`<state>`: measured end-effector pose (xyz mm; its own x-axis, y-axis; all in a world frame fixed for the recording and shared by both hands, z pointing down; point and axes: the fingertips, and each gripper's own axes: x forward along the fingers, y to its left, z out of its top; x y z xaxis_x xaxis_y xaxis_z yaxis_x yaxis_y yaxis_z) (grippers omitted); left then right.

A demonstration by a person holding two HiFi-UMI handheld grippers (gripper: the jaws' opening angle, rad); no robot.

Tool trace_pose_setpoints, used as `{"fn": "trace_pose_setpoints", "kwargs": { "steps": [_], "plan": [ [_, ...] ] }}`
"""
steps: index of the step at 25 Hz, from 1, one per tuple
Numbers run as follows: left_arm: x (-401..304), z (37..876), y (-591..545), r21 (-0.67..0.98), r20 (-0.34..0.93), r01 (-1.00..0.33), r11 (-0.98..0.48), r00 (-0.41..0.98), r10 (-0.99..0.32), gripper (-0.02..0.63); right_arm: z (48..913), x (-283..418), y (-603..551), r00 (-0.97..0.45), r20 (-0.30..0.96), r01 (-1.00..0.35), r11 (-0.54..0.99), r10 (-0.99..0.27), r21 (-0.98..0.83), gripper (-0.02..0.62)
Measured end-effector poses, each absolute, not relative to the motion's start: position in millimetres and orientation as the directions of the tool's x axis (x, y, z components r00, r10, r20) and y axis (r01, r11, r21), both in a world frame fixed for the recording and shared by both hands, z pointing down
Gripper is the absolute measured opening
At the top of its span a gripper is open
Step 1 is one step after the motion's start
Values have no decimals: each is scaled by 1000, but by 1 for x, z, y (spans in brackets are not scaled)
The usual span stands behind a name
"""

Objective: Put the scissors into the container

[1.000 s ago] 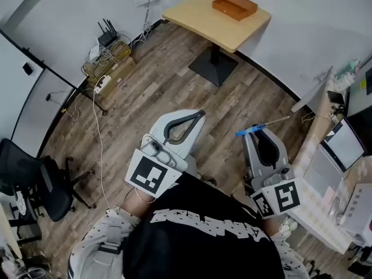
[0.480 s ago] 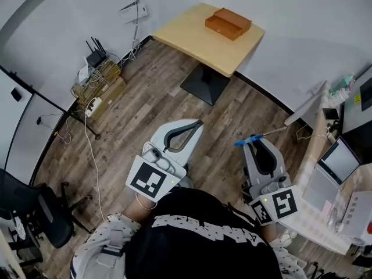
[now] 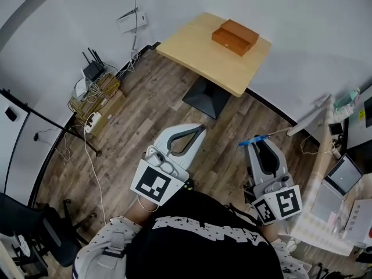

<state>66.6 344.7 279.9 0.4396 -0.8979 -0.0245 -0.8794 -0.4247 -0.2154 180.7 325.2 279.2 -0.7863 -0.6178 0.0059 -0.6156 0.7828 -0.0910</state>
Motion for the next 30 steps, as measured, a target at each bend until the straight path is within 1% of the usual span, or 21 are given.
{"fn": "trace_pose_setpoints", "kwargs": {
  "steps": [5,8,14,19,24,30],
  "plan": [
    [20,281,327,-185,-19,-877,-444,455,-890,2,279,140,309,-764,19,-644,761,-645,-79,103],
    [3,289,316,-150,-3,-874,-462,468,-884,2,281,127,302,-741,36,-671,738,-671,-69,103],
    [8,299,296,-112,-3,-841,-529,533,-846,2,283,132,290,-693,65,-721,690,-718,-72,103],
    [16,302,281,-89,0,-822,-562,565,-825,2,285,138,280,-678,85,-735,674,-730,-73,103],
    [20,302,270,-97,1,-817,-569,571,-821,2,287,144,265,-677,74,-736,673,-732,-76,103],
    [17,299,244,-111,18,-832,-543,545,-838,2,286,141,230,-704,51,-710,699,-708,-83,103]
  ]
}}
